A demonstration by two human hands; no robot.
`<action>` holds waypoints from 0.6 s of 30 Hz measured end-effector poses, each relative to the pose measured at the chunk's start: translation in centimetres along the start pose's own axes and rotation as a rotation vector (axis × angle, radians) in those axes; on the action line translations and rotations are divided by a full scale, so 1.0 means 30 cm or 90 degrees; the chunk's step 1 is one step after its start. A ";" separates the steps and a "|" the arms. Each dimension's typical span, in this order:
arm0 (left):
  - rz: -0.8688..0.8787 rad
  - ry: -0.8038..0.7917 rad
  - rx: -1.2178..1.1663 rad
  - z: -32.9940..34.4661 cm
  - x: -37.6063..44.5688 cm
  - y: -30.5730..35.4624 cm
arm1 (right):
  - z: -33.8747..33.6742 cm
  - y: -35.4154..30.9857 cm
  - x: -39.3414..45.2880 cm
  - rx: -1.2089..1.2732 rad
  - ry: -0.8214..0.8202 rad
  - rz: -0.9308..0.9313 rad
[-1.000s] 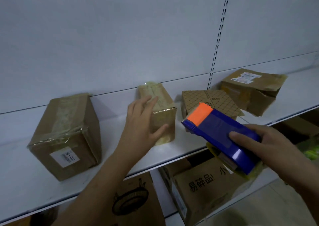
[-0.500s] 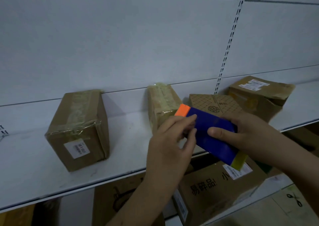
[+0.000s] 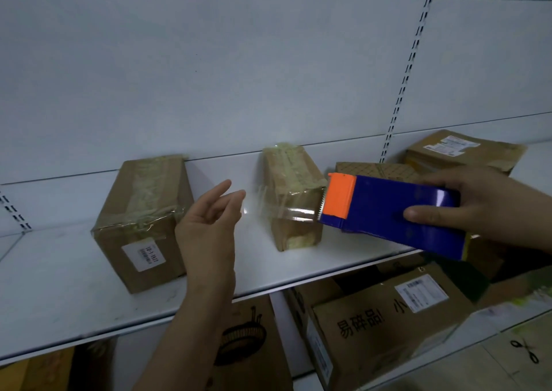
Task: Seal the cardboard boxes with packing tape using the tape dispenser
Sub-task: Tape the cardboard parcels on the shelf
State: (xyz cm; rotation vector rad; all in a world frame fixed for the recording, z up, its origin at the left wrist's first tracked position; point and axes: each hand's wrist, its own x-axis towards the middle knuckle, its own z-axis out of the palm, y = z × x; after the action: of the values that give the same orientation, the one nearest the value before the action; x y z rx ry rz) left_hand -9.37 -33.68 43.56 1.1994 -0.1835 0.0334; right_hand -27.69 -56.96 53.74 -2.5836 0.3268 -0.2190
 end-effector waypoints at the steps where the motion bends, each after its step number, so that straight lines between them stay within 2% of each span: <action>1: -0.015 0.001 -0.006 0.000 0.007 -0.012 | -0.023 0.005 0.015 -0.002 0.007 0.000; 5: -0.082 -0.008 -0.029 0.021 0.007 -0.057 | -0.103 0.030 0.094 -0.042 0.015 -0.010; 8: -0.101 0.021 -0.042 0.041 0.006 -0.078 | -0.129 0.054 0.163 -0.059 -0.009 0.000; 18: -0.109 0.065 -0.015 0.085 0.036 -0.099 | -0.146 0.138 0.271 0.036 -0.048 -0.033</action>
State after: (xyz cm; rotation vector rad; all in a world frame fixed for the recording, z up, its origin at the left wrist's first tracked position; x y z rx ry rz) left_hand -8.25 -37.20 41.89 1.1838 0.0093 -0.0573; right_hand -21.64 -64.74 56.05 -2.5395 0.2226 -0.1474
